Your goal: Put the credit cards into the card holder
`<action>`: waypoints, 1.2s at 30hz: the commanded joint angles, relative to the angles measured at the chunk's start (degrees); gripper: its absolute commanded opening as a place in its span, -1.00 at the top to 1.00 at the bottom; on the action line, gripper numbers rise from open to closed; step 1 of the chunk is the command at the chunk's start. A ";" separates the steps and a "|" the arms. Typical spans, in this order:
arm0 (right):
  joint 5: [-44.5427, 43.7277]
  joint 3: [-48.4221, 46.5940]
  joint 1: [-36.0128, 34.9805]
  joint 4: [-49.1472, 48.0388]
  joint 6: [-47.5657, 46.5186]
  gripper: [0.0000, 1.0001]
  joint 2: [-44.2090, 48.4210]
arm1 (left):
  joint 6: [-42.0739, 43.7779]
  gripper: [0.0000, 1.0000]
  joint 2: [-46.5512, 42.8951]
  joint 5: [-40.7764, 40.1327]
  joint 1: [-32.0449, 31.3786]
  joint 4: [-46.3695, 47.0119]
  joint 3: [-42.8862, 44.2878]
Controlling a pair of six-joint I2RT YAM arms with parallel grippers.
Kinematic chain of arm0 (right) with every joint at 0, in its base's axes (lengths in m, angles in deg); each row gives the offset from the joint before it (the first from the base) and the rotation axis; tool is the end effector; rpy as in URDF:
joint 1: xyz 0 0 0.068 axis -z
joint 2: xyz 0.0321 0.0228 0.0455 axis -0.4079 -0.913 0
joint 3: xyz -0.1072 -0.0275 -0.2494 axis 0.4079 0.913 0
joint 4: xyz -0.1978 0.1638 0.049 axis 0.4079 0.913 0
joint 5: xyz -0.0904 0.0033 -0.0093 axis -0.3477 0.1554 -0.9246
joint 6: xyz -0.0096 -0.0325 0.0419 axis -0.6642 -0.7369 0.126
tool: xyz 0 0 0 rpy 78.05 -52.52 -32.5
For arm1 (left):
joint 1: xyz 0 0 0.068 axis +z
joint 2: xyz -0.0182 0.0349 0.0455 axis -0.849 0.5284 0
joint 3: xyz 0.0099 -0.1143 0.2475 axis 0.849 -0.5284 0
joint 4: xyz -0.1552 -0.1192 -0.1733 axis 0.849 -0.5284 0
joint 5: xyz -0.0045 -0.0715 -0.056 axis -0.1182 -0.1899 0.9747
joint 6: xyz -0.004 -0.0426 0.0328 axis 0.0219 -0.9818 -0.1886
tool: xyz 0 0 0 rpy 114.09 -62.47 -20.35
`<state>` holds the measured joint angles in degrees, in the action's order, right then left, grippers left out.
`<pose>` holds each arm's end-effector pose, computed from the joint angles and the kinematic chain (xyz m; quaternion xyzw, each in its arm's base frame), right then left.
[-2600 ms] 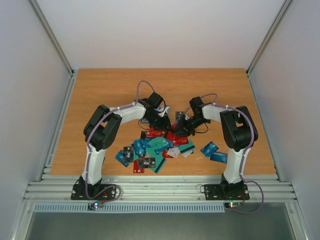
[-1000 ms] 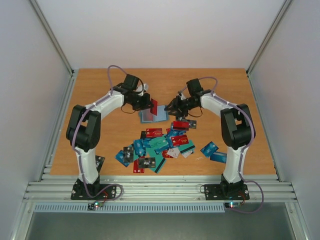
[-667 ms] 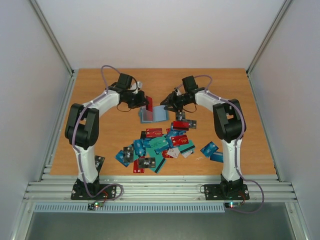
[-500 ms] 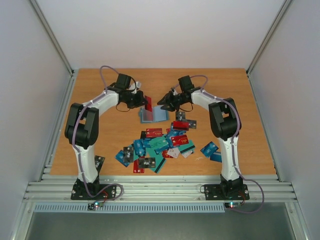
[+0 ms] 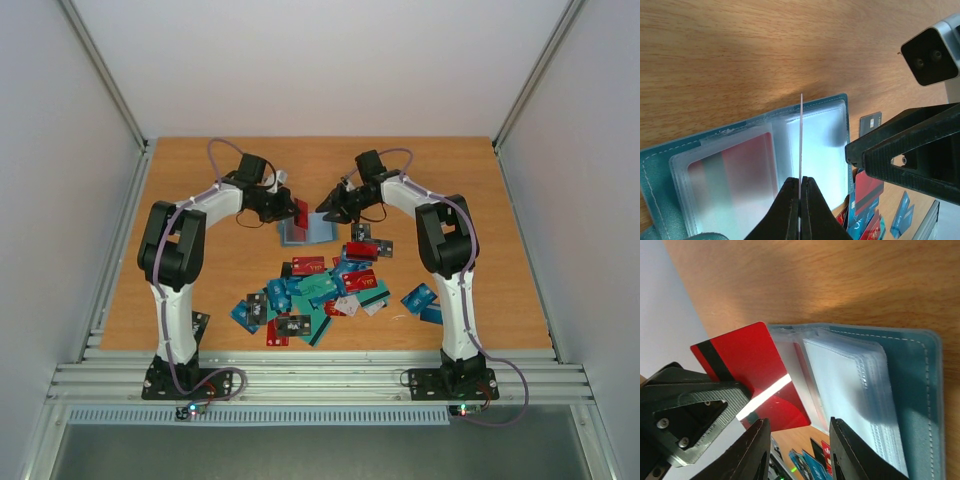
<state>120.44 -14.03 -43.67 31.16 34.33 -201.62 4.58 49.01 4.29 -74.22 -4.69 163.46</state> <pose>0.4413 0.1861 0.1473 -0.1118 0.8777 0.4590 0.0799 0.4124 -0.1414 0.1638 -0.0051 0.9149 -0.3808 0.1341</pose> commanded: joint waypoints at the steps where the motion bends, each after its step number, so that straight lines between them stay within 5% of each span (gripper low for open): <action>1: -0.89 -1.04 0.15 3.44 -3.35 0.32 -1.99 | 1.02 1.00 0.53 1.21 0.10 2.17 -0.74; 21: -2.74 0.24 0.26 5.62 -6.22 0.34 -3.78 | 0.89 1.00 0.62 3.42 0.12 -1.72 -1.03; 36: -2.47 0.18 0.26 5.40 -5.79 0.34 -4.13 | 10.14 1.00 2.79 5.00 0.29 -13.78 4.03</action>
<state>119.57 -14.03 -43.63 34.86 28.96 -204.14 11.44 50.02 6.93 -74.20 -16.01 165.16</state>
